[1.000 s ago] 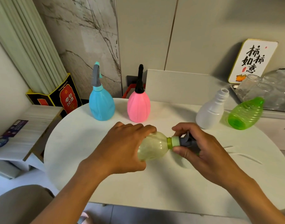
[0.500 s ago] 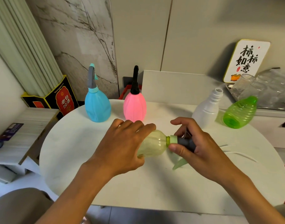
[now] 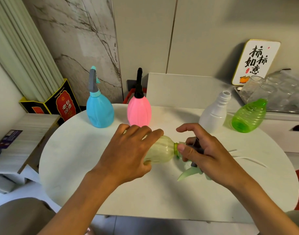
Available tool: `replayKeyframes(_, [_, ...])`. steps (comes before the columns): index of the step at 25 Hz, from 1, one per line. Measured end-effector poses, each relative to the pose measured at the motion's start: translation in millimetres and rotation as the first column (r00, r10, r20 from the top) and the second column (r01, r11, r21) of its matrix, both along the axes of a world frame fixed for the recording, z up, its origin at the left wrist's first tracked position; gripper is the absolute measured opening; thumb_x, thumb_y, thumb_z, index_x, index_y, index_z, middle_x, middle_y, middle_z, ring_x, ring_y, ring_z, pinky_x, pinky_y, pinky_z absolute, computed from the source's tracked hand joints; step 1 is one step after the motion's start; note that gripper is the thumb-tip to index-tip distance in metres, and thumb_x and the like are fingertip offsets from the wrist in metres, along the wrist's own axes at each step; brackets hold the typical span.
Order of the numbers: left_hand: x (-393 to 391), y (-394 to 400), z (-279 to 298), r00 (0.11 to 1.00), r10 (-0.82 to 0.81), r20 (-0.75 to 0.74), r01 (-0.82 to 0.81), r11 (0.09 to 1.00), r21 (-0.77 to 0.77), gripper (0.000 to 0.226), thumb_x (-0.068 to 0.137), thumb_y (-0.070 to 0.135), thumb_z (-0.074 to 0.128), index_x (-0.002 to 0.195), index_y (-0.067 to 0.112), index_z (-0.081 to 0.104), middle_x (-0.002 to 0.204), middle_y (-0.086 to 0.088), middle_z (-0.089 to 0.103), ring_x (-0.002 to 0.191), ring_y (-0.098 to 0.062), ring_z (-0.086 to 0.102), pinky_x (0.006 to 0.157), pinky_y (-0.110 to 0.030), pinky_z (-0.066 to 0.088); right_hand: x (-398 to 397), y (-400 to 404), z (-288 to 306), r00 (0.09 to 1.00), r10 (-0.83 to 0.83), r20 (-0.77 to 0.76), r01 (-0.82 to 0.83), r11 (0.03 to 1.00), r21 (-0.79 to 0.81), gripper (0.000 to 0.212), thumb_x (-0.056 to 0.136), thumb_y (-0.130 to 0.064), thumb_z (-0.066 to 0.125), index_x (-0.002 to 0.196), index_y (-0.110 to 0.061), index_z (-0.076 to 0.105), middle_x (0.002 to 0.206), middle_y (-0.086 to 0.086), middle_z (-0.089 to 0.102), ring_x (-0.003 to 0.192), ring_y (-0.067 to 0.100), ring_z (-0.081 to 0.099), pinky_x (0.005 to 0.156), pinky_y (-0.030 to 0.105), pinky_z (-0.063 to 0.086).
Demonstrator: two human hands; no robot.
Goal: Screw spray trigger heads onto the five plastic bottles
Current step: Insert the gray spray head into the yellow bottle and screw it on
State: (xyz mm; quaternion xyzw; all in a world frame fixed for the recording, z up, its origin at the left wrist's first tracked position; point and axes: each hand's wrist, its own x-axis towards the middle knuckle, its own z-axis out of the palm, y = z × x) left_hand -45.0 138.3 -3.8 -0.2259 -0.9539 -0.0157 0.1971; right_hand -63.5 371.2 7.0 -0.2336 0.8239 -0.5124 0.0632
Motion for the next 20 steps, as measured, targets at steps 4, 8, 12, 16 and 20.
replayKeyframes(4, [0.0,2.6,-0.8,1.000,-0.021,-0.015,0.021,1.000,-0.024,0.087,0.048,0.043,0.090,0.126,0.021,0.058,0.109,-0.004,0.072,0.092,-0.026,0.069,0.082,-0.042,0.053,-1.7,-2.7,2.5,0.978,-0.082,0.193,0.088,0.996,-0.022,0.006,0.096,-0.033,0.062,0.101,-0.029,0.061,0.056,0.002,0.066,0.044,0.008,0.056,0.044,0.016,0.042])
replayKeyframes(8, [1.1,6.5,-3.1,0.999,-0.032,0.007,0.032,0.999,-0.039,0.085,0.051,0.040,0.088,0.127,0.024,0.052,0.110,-0.003,0.070,0.093,-0.026,0.067,0.083,-0.042,0.052,-3.9,-4.0,-0.7,0.906,-0.144,0.398,0.174,0.984,-0.041,0.015,0.092,-0.035,0.066,0.095,-0.021,0.065,0.059,0.000,0.068,0.045,0.012,0.057,0.045,0.021,0.043])
replayKeyframes(12, [-0.9,7.3,-3.9,0.999,-0.024,0.021,0.024,1.000,0.001,0.087,0.052,0.041,0.087,0.128,0.025,0.046,0.109,0.000,0.070,0.091,-0.025,0.066,0.081,-0.041,0.052,-4.1,-0.3,0.5,0.945,-0.099,0.312,0.147,0.980,-0.135,0.030,0.082,-0.027,0.079,0.103,-0.037,0.061,0.079,-0.005,0.064,0.057,0.009,0.059,0.052,0.019,0.047])
replayKeyframes(16, [-1.1,8.0,-5.4,0.999,-0.044,0.002,0.044,0.999,-0.008,0.088,0.050,0.043,0.089,0.126,0.025,0.048,0.109,-0.001,0.071,0.091,-0.024,0.068,0.081,-0.041,0.053,-2.4,-3.3,-1.8,0.967,-0.181,0.182,0.179,0.984,0.028,0.019,0.090,-0.045,0.065,0.104,-0.035,0.056,0.060,-0.009,0.060,0.048,0.007,0.057,0.046,0.014,0.043])
replayKeyframes(20, [-0.6,10.5,-6.3,0.999,-0.046,0.007,0.045,0.999,0.019,0.088,0.051,0.043,0.087,0.127,0.026,0.046,0.108,0.000,0.070,0.091,-0.023,0.067,0.080,-0.040,0.052,-4.3,3.6,5.3,0.955,-0.096,0.279,0.106,0.994,-0.022,0.024,0.084,-0.042,0.074,0.103,-0.038,0.060,0.074,-0.001,0.064,0.057,0.008,0.059,0.051,0.019,0.048])
